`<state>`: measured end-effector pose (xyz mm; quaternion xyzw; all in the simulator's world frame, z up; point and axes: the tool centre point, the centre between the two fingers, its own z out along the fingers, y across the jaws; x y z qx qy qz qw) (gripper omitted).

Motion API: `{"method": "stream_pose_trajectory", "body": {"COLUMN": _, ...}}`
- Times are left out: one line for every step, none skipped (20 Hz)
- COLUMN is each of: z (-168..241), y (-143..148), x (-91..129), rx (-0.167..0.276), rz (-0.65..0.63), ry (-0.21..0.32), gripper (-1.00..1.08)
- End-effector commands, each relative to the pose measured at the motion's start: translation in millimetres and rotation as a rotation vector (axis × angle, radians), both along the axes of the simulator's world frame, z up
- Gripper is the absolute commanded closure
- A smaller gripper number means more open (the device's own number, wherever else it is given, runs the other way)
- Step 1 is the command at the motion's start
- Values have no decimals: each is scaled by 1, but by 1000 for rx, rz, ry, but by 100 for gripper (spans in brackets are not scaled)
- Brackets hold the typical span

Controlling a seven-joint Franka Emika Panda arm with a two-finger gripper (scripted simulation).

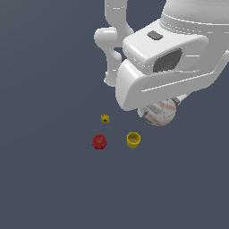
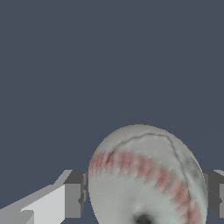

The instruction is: Pick up a designated object from a clutter of objects.

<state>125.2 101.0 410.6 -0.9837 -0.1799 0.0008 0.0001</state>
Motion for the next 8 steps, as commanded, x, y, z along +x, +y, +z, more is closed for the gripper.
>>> {"method": "stream_pose_trajectory", "body": {"z": 7, "y": 2, "x": 1, "rx": 0, "rz": 0, "ry": -2, "gripper": 108}}
{"method": "stream_pose_trajectory", "body": {"z": 8, "y": 2, "x": 2, "rx": 0, "rz": 0, "ry": -2, "gripper": 108}}
{"method": "stream_pose_trajectory", "body": {"z": 10, "y": 2, "x": 2, "rx": 0, "rz": 0, "ry": -2, "gripper": 108}}
{"method": "stream_pose_trajectory", "body": {"z": 10, "y": 3, "x": 2, "rx": 0, "rz": 0, "ry": -2, "gripper": 108}}
{"method": "stream_pose_trajectory", "body": {"z": 11, "y": 3, "x": 2, "rx": 0, "rz": 0, "ry": -2, "gripper": 108}}
{"method": "stream_pose_trajectory", "body": {"z": 11, "y": 3, "x": 3, "rx": 0, "rz": 0, "ry": -2, "gripper": 108}}
{"method": "stream_pose_trajectory", "body": {"z": 11, "y": 3, "x": 3, "rx": 0, "rz": 0, "ry": -2, "gripper": 108}}
{"method": "stream_pose_trajectory", "body": {"z": 11, "y": 3, "x": 3, "rx": 0, "rz": 0, "ry": -2, "gripper": 108}}
